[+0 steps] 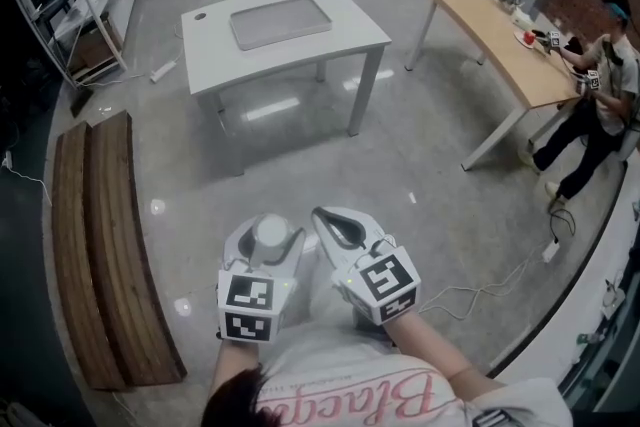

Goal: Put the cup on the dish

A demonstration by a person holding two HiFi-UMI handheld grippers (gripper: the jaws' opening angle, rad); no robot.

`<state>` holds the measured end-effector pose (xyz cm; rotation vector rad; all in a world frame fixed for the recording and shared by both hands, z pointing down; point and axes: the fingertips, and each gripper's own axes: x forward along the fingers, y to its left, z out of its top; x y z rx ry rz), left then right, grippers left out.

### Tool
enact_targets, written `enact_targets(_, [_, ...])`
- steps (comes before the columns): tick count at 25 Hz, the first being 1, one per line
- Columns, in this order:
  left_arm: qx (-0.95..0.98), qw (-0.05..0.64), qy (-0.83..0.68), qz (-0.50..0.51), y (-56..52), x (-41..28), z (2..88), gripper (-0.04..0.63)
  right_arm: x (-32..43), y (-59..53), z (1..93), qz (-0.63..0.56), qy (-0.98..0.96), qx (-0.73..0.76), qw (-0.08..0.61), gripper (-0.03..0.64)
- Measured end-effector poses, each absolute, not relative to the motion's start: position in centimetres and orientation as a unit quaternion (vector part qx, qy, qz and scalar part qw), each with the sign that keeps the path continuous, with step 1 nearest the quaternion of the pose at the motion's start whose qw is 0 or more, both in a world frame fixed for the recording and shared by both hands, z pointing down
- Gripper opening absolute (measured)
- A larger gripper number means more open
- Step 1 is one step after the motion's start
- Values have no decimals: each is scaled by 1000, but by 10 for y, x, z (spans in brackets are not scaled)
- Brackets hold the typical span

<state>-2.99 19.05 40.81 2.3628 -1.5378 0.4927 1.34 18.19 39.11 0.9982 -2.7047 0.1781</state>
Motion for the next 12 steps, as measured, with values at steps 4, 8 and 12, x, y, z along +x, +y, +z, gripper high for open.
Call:
enact_targets(4, [816, 141, -533, 173, 171, -30, 408, 261, 13, 163, 392, 65, -930, 338, 128, 2])
enact_targets(8, [814, 142, -535, 176, 146, -28, 406, 261, 14, 138, 390, 64, -932, 333, 130, 2])
enact_targets(12, [814, 138, -535, 181, 122, -25, 403, 261, 17, 113, 386, 64, -932, 334, 126, 2])
